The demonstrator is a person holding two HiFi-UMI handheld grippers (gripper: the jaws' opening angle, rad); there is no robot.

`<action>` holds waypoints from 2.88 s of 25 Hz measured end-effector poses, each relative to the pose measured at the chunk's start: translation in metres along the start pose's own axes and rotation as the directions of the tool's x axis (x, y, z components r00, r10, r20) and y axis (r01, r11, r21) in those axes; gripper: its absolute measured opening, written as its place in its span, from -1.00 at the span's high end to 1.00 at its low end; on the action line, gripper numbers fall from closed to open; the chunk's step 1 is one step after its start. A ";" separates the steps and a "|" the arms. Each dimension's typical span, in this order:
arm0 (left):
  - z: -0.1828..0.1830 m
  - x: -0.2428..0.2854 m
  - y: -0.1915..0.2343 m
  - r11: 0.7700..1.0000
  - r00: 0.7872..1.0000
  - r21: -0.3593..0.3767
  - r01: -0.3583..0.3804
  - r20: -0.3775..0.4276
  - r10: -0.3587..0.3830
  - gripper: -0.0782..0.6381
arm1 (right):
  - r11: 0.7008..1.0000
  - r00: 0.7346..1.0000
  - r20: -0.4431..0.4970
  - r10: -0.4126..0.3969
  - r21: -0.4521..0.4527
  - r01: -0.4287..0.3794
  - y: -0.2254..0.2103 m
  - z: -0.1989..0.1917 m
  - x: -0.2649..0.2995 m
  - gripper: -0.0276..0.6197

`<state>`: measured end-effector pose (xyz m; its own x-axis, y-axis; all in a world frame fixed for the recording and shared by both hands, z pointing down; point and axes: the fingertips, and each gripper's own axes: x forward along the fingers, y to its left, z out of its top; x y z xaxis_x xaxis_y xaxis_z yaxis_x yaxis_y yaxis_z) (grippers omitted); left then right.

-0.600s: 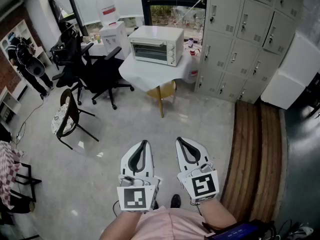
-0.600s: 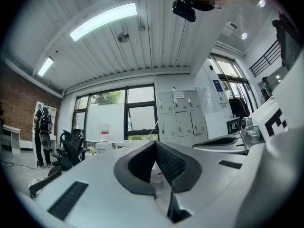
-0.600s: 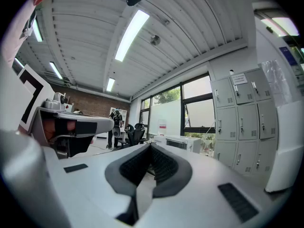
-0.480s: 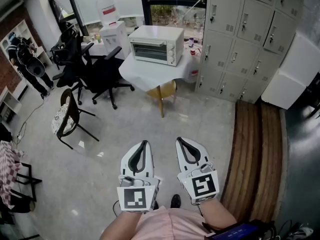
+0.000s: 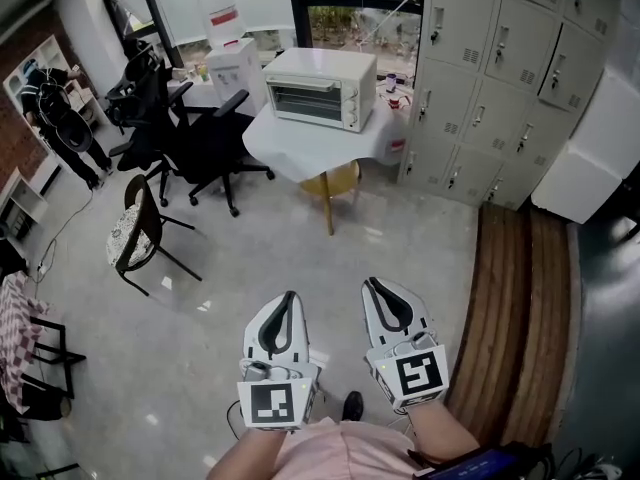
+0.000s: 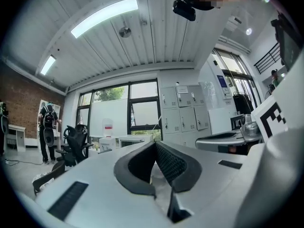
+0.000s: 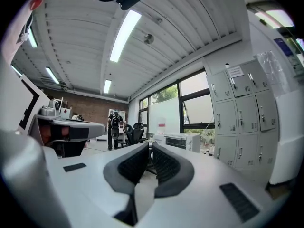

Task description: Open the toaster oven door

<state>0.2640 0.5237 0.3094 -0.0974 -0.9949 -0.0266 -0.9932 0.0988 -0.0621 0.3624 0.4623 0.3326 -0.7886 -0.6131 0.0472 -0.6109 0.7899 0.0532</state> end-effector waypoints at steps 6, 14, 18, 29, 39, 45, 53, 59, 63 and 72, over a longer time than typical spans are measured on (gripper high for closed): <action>-0.022 0.032 0.035 0.999 1.000 -0.033 -0.013 -0.019 0.012 0.75 | 1.000 0.999 -0.051 -0.005 0.002 0.005 -0.007 -0.021 0.046 0.83; -0.046 0.121 0.127 0.998 0.999 -0.069 -0.009 -0.045 0.006 0.75 | 1.000 0.997 -0.083 -0.005 0.010 0.006 -0.007 -0.029 0.169 0.85; -0.042 0.165 0.172 0.997 1.000 -0.072 0.010 -0.025 -0.012 0.75 | 1.000 0.997 -0.075 -0.030 -0.006 0.030 -0.011 -0.015 0.228 0.87; -0.023 0.250 0.237 0.992 0.997 -0.098 0.073 0.038 -0.070 0.75 | 0.994 0.995 -0.021 -0.095 -0.048 0.094 -0.025 0.018 0.325 0.89; -0.058 0.322 0.245 0.988 0.992 -0.093 0.121 -0.016 -0.123 0.74 | 0.990 0.989 -0.059 -0.137 -0.027 0.136 -0.068 -0.007 0.377 0.90; -0.080 0.388 0.254 0.988 0.989 -0.069 0.140 -0.047 -0.144 0.75 | 0.988 0.985 -0.074 -0.153 -0.018 0.152 -0.110 -0.027 0.428 0.90; -0.078 0.499 0.259 0.985 0.982 -0.039 0.168 -0.077 -0.171 0.74 | 0.983 0.981 -0.072 -0.179 0.022 0.181 -0.192 -0.027 0.504 0.90; -0.063 0.561 0.257 0.980 0.978 -0.007 0.198 -0.069 -0.198 0.75 | 0.979 0.979 -0.029 -0.202 0.034 0.203 -0.237 -0.009 0.545 0.90; -0.052 0.589 0.257 0.977 0.977 -0.021 0.211 -0.036 -0.212 0.75 | 0.978 0.978 -0.010 -0.207 0.021 0.207 -0.255 0.002 0.565 0.90; -0.066 0.625 0.288 0.971 0.970 -0.012 0.239 -0.047 -0.239 0.74 | 0.976 0.975 -0.033 -0.219 -0.004 0.219 -0.258 0.003 0.609 0.90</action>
<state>-0.0867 -0.0710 0.3411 0.1398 -0.9895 0.0364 -0.9884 -0.1416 -0.0546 0.0399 -0.1150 0.3442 -0.6332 -0.7711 0.0669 -0.7683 0.6366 0.0663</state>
